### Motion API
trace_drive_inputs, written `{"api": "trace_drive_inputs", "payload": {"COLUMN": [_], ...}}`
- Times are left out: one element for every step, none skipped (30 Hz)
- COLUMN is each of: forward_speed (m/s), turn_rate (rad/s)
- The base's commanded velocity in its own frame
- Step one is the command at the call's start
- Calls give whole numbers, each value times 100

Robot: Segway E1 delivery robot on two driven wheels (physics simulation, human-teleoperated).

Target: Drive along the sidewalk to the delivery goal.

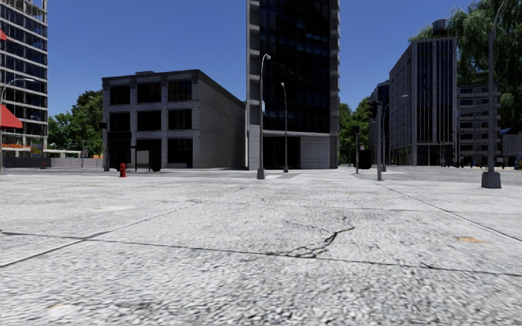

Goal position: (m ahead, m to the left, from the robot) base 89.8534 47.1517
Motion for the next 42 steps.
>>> {"api": "trace_drive_inputs", "payload": {"forward_speed": [200,200,200,200,200,200,200,200,200,200,200,200,200,200,200,200,200,200,200,200,200,200,200,200,200,200,200,200,200,200,200,200,200,200,200,200,200,200,200,200,200,200], "turn_rate": [-25,-25,-27,-27,-28,-28,-28,-28,-28,-28,-27,-5,0,0,0,0,0,0,0,0,0,0,0,0,0,0,0,0,0,0,0,0,0,0,0,-5,-12,-18,-21,-21,-22,-23]}}
